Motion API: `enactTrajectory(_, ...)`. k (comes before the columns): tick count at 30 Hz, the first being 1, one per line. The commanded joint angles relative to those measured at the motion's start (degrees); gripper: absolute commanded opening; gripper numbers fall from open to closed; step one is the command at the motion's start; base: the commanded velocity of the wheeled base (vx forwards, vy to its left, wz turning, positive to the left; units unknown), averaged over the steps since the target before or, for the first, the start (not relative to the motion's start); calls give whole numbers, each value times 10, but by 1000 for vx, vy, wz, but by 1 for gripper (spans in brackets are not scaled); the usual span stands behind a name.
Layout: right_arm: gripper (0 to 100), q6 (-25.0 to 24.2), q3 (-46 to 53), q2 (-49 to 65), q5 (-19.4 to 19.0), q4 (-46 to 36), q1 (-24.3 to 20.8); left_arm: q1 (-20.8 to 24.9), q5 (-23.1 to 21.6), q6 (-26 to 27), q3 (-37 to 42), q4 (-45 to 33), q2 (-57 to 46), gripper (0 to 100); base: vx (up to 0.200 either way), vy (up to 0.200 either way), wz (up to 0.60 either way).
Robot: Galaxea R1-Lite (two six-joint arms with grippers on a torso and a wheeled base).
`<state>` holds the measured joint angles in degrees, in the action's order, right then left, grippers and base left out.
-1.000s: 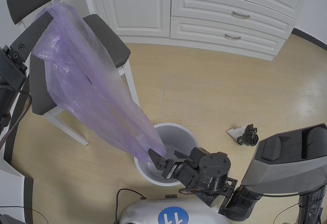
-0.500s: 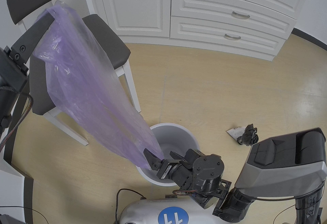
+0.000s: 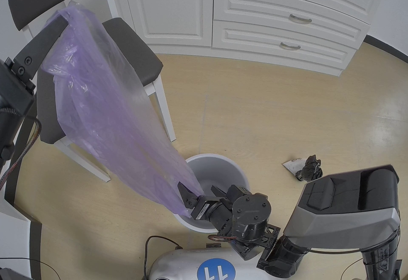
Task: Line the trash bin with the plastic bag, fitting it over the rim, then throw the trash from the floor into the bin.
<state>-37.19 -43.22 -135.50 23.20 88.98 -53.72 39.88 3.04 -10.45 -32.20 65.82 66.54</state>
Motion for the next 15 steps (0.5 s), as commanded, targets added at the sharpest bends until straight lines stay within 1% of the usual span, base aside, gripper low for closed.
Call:
enactTrajectory(1,100,0,-6,-14,1,10,2,1,0,0,0,0,1,0,0,0,0)
enactTrajectory(15,100,0,-11,-28,0,10,5,1,0,0,0,0,3,0,0,0,0)
